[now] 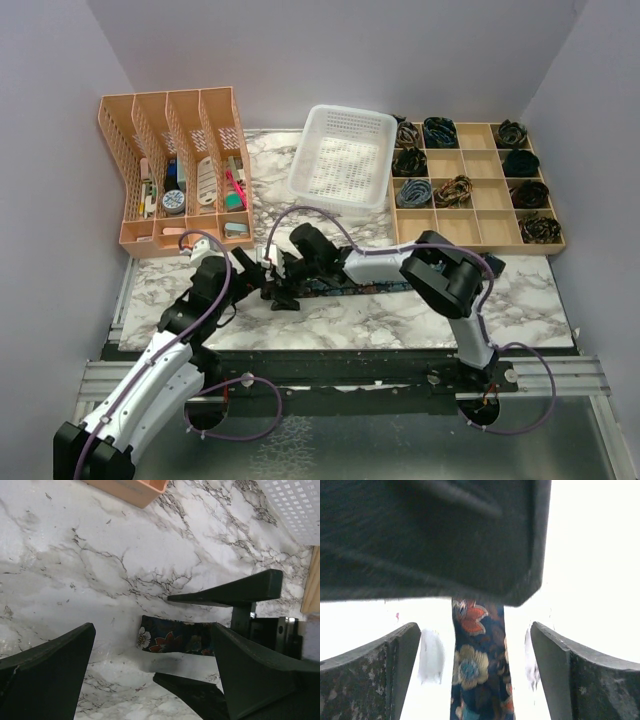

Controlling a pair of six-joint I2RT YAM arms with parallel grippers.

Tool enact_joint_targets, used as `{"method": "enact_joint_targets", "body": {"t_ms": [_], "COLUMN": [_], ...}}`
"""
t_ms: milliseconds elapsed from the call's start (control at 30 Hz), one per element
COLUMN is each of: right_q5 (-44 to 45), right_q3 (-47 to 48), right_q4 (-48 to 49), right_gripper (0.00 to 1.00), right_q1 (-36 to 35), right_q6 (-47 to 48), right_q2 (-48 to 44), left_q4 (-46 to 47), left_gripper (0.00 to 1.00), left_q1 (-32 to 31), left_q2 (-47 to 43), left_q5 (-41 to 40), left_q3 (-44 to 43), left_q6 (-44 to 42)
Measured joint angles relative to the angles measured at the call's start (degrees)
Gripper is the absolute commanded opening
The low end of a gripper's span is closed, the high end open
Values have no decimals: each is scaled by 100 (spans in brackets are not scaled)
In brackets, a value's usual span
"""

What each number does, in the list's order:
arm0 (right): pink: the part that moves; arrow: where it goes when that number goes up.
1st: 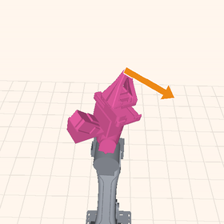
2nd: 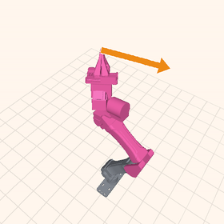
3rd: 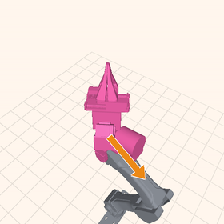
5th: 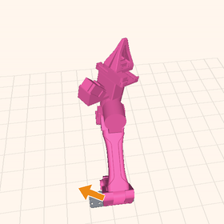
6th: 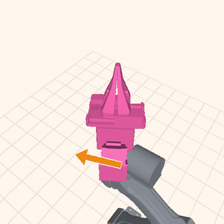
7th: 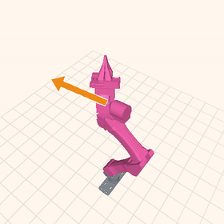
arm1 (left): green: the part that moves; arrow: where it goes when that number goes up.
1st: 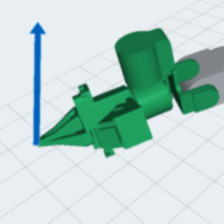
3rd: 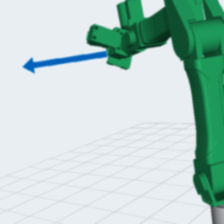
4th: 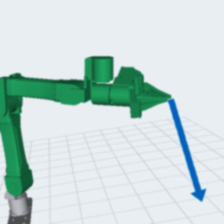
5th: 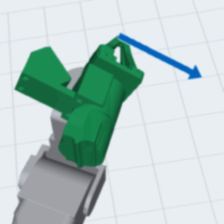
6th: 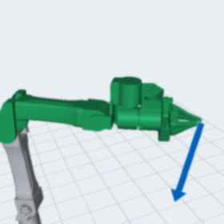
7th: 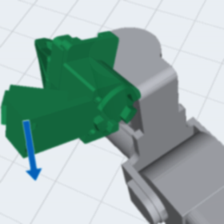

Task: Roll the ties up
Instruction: Roll the tie at the center of the board.

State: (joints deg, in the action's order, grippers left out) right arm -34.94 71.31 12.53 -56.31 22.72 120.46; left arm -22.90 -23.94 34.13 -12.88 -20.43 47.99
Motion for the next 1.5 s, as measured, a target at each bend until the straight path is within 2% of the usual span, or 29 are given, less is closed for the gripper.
{"method": "enact_joint_targets", "body": {"t_ms": [267,367,433,500,633,700,833,1067,1233,1500], "right_q5": [540,1250,1998,2719,3469,3604,3591,3482,3390,3399], "right_q3": [-1150,-1561,-1615,-1443,-1099,-1021,-962,-855,-632,-201], "right_q4": [208,498,343,-74,-953,-1204,-1432,-1735,-1775,-2002], "right_gripper": [100,100,100,97,87,82,81,73,70,69], "right_q1": [0,0,2,42,173,203,188,138,68,-26], "right_q6": [-520,-1283,-2011,-2846,-4175,-4745,-5534,-5917,-5963,-5971], "right_q2": [-1572,-2168,-2428,-2514,-2474,-2396,-2076,-1768,-1685,-1307], "left_q4": [2,2,4,4,50,90,103,339,452,667], "left_gripper": [99,99,99,99,99,98,93,80,68,66], "left_q1": [0,0,0,0,0,0,0,0,0,0], "left_q2": [-98,-98,-98,-96,-50,2,155,111,162,876], "left_q5": [2,2,2,4,4,13,83,358,525,599], "left_q3": [2,15,44,76,195,271,339,507,605,564], "left_q6": [22,26,46,68,109,120,125,116,116,96]}}
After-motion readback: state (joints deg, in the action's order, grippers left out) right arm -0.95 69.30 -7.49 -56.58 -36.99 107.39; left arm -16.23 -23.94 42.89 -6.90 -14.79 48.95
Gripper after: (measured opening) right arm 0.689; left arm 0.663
